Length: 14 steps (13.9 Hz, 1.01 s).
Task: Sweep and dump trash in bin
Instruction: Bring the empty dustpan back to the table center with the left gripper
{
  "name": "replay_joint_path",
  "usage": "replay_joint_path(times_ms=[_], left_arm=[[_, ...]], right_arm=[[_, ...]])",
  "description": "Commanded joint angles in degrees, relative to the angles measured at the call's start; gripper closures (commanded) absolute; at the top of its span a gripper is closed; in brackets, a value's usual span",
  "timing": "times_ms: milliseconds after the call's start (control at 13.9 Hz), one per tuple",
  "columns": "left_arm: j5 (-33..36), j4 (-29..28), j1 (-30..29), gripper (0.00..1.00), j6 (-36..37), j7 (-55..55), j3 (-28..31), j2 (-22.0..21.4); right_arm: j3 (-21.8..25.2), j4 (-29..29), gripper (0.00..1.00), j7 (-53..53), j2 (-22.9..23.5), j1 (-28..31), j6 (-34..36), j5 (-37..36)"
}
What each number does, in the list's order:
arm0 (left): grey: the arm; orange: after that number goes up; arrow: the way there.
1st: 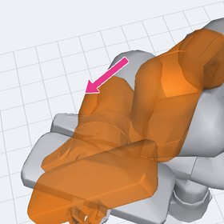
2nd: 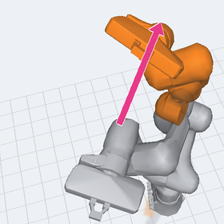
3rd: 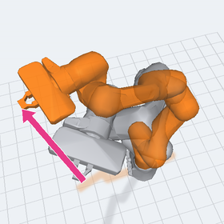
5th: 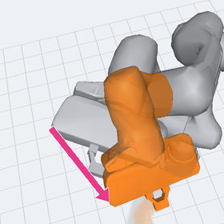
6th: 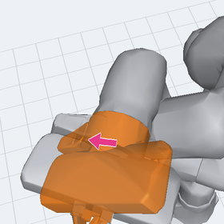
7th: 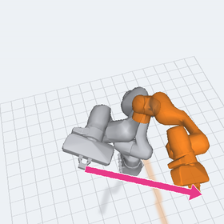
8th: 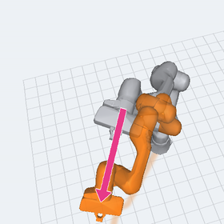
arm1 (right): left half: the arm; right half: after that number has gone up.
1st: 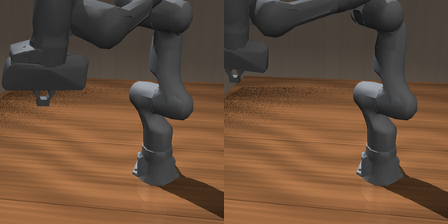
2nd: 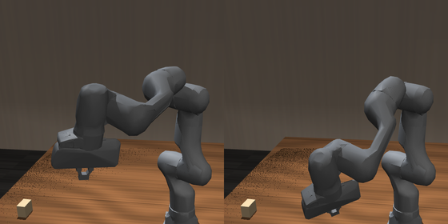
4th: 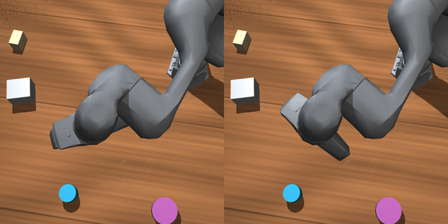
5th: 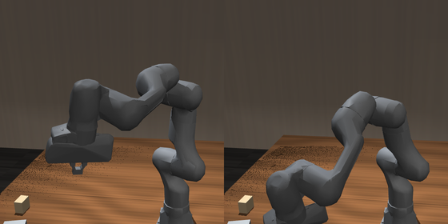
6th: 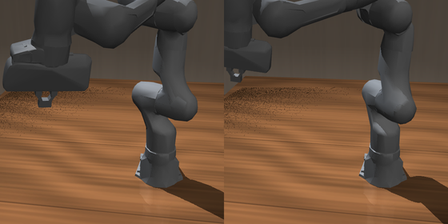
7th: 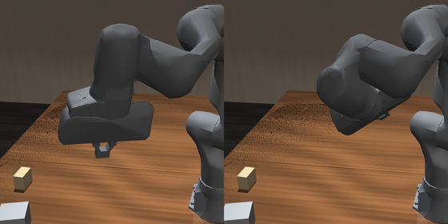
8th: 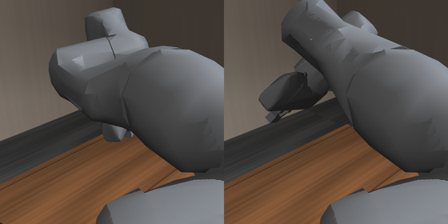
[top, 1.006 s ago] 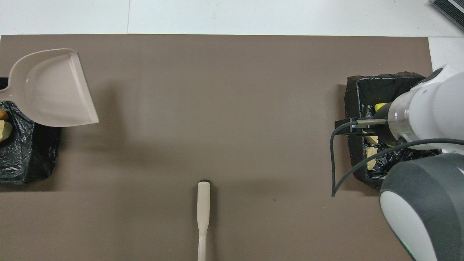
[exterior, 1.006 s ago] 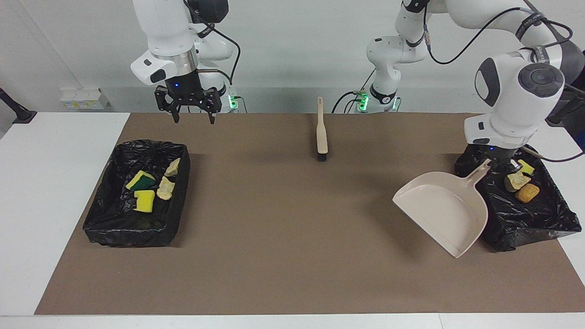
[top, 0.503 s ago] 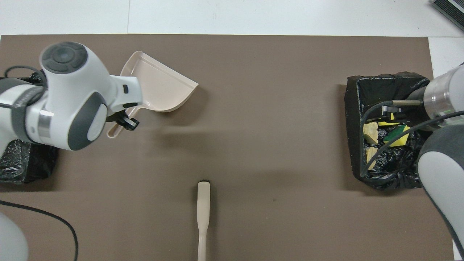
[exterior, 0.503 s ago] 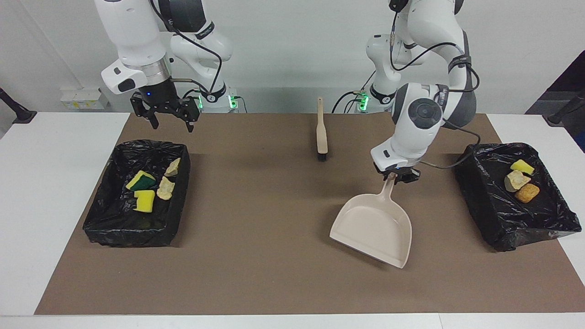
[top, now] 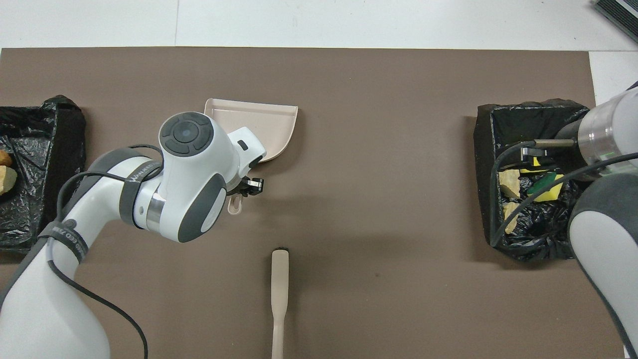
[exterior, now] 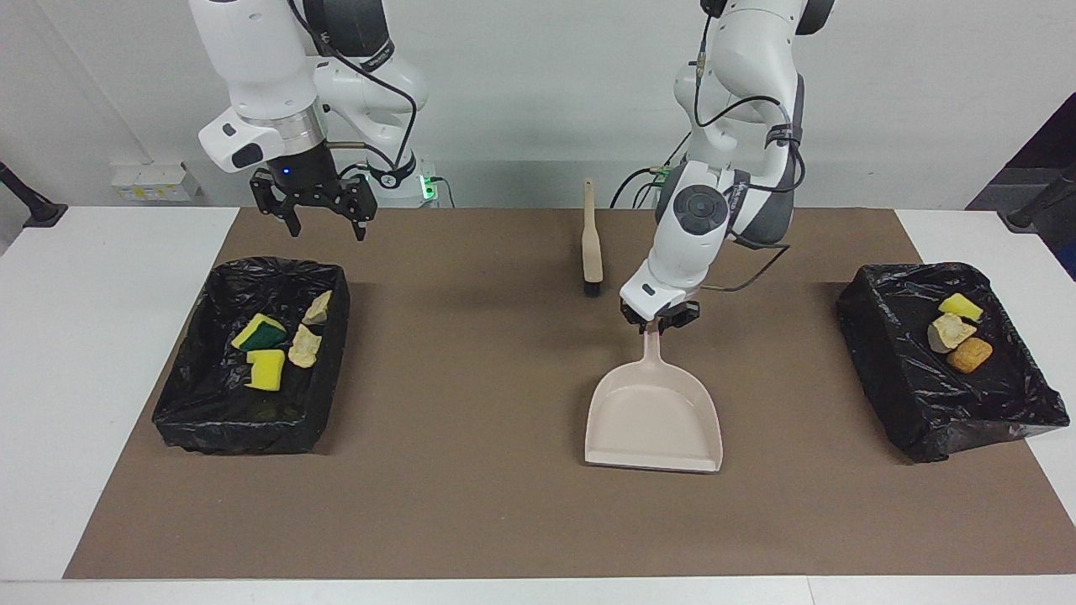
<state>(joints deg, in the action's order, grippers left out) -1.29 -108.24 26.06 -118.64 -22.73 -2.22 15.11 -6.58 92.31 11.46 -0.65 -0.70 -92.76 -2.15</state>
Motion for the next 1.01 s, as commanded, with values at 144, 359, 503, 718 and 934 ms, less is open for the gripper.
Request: replay_joint_path(times_ms=[144, 359, 503, 718, 934], left_arm=[[-0.8, -2.1, 1.7, 0.83, -0.8, -6.5, 1.2, -2.1], [-0.7, -1.6, 0.9, 0.00, -0.4, -5.2, 1.3, -2.3], [-0.7, 0.1, -1.3, 0.00, 0.2, -1.5, 1.9, -2.8], [-0.7, 3.9, -8.1, 0.00, 1.6, 6.0, 1.9, -3.2], [-0.8, 6.0, -16.1, 0.00, 1.7, 14.2, 1.7, -3.3]], right_arm=[[4.6, -1.5, 0.00, -2.1, 0.1, -4.0, 2.9, 0.6], [3.9, -3.0, 0.00, -2.1, 0.8, -2.0, 5.3, 0.7], [2.5, -4.8, 0.00, -2.0, 1.8, -0.7, 6.0, 0.9], [2.3, -5.5, 0.00, -1.9, 2.1, -1.8, 7.2, 0.4], [2.3, -4.9, 0.00, -1.4, 1.9, -1.4, 5.4, 1.3]])
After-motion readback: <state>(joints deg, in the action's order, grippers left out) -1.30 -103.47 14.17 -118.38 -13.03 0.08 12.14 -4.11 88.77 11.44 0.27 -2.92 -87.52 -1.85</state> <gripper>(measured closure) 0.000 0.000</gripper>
